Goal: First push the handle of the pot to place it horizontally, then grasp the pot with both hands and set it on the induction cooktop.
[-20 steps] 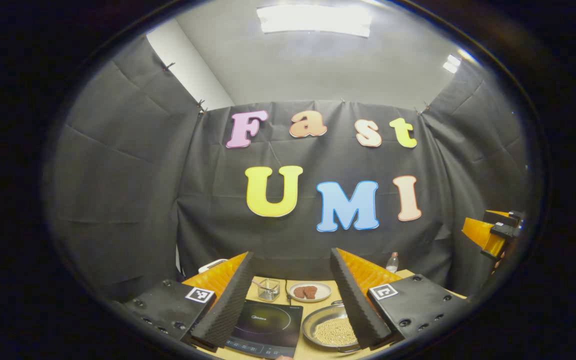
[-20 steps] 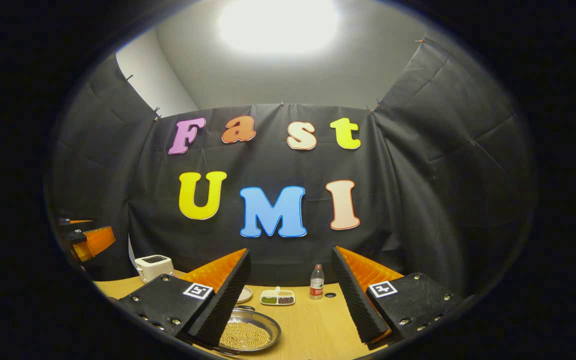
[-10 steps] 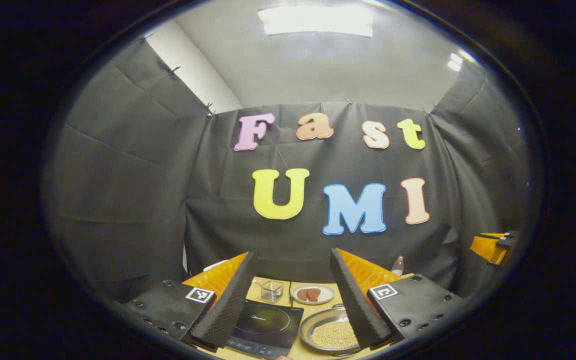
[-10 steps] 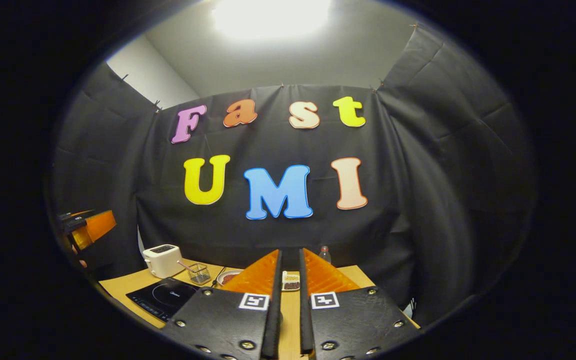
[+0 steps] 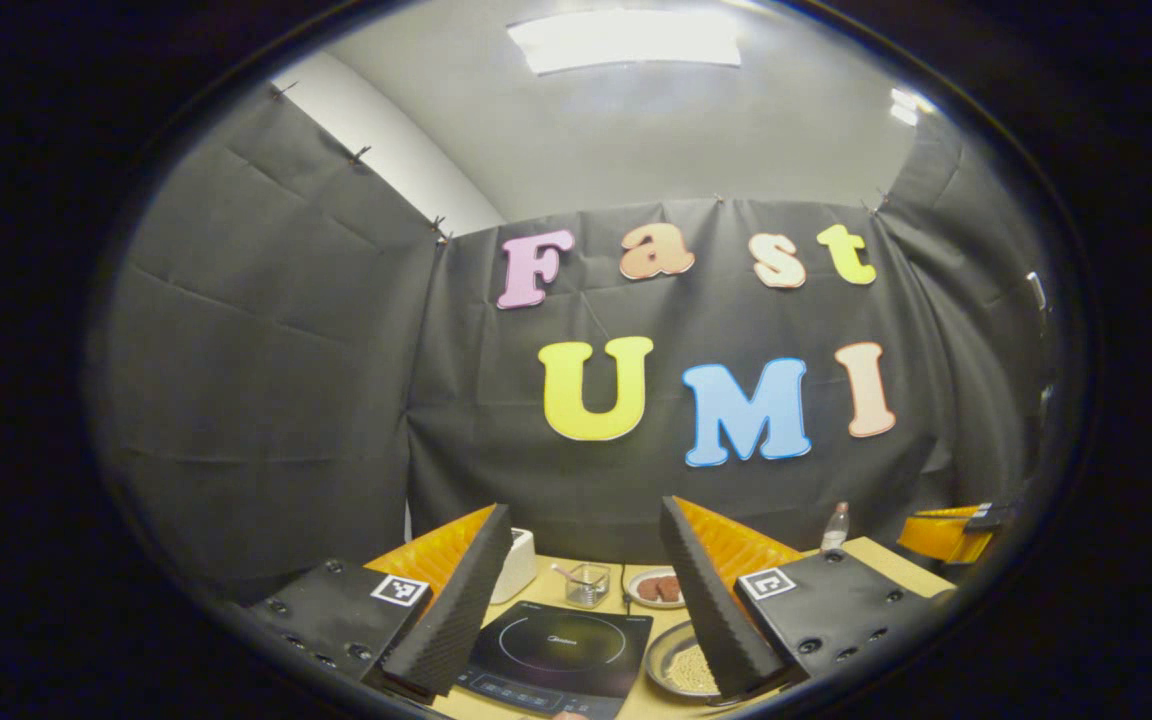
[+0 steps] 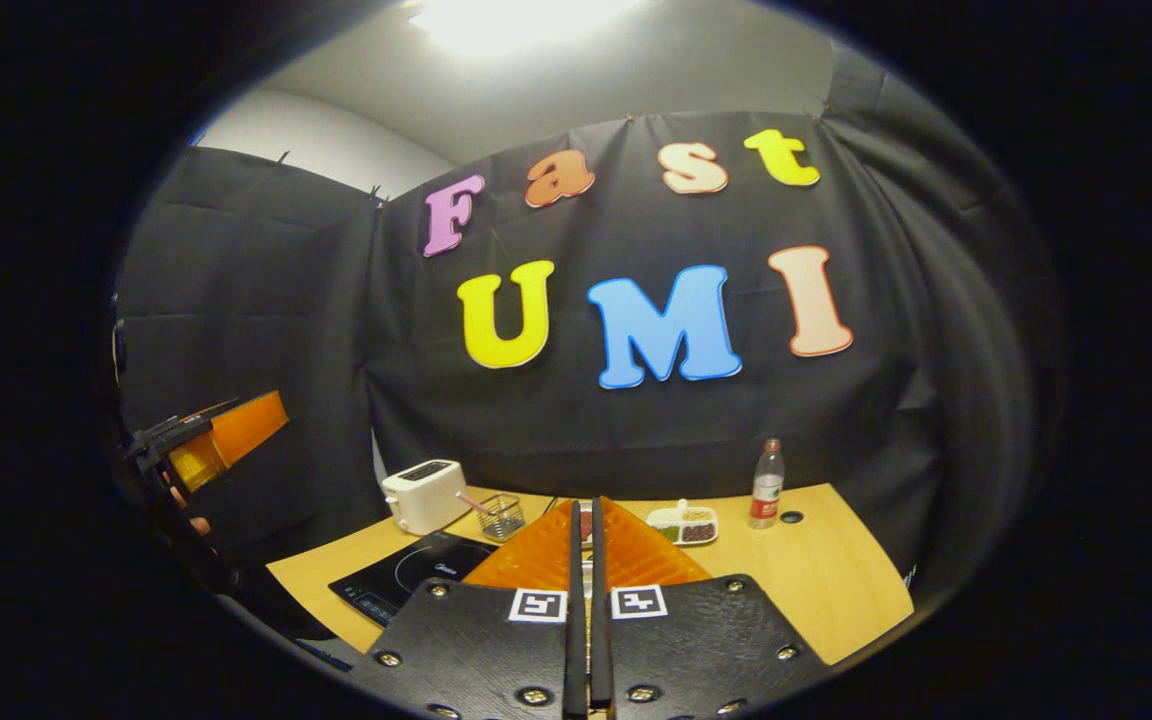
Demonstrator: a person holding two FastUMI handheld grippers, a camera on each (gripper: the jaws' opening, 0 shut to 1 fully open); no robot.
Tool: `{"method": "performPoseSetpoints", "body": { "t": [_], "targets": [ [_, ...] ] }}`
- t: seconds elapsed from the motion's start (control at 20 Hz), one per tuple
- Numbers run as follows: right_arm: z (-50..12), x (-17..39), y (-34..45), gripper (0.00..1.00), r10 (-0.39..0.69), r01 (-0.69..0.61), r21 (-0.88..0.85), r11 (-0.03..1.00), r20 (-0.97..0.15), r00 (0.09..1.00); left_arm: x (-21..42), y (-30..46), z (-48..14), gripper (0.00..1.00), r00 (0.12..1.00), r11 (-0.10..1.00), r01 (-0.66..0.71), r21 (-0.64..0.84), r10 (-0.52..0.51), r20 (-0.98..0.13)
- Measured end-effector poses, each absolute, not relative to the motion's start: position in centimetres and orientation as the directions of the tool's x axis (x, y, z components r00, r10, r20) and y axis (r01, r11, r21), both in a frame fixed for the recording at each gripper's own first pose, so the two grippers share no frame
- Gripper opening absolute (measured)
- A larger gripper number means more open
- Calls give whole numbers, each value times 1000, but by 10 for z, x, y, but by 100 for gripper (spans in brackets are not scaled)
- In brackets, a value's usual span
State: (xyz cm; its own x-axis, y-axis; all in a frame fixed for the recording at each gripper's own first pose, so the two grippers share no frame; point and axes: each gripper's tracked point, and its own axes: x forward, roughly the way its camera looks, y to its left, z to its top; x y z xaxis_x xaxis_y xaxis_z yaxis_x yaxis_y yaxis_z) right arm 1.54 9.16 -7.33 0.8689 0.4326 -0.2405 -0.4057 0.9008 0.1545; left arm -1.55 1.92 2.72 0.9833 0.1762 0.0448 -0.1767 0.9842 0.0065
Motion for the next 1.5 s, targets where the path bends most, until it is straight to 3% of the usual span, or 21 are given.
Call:
{"method": "performPoseSetpoints", "body": {
  "t": [0.05,0.25,0.35,0.4,0.5,0.7,0.75,0.85,0.9,0.95,1.1,1.15,1.5],
  "targets": [
    [-87,15,106,2,463,-434,160,886,-276,843,-13,28,27,100,981,982,-187,4,186,45],
    [-138,10,155,2,540,-508,193,840,-399,741,-3,64,17,100,974,975,-222,25,220,45],
    [-165,3,175,2,567,-538,207,817,-460,684,3,80,9,92,972,972,-233,23,232,35],
    [-176,-1,184,2,580,-552,218,805,-486,654,5,88,3,97,971,971,-239,17,238,26],
    [-204,-8,199,2,590,-574,228,786,-551,590,12,107,-8,92,966,966,-259,3,259,3],
    [-252,-21,213,2,592,-598,263,757,-663,458,21,137,-19,100,958,958,-285,-1,285,-7],
    [-264,-30,218,2,594,-605,278,746,-689,416,23,143,-21,92,958,958,-288,2,288,-8],
    [-287,-43,224,2,574,-603,285,746,-733,365,28,152,-24,97,958,958,-287,-2,287,-8],
    [-296,-47,225,2,564,-600,287,747,-751,343,30,156,-25,92,958,958,-287,-6,287,-10],
    [-305,-50,226,2,553,-596,289,749,-768,323,33,159,-28,100,959,959,-284,-11,284,-13],
    [-323,-54,222,2,528,-577,300,760,-802,278,42,160,-32,92,964,964,-266,-17,265,-18],
    [-328,-57,221,2,516,-563,301,770,-812,272,45,160,-34,100,966,966,-258,-11,258,-16],
    [-352,-61,202,2,472,-409,356,840,-851,228,66,146,-47,97,979,979,-201,-20,201,-27]
  ]
}}
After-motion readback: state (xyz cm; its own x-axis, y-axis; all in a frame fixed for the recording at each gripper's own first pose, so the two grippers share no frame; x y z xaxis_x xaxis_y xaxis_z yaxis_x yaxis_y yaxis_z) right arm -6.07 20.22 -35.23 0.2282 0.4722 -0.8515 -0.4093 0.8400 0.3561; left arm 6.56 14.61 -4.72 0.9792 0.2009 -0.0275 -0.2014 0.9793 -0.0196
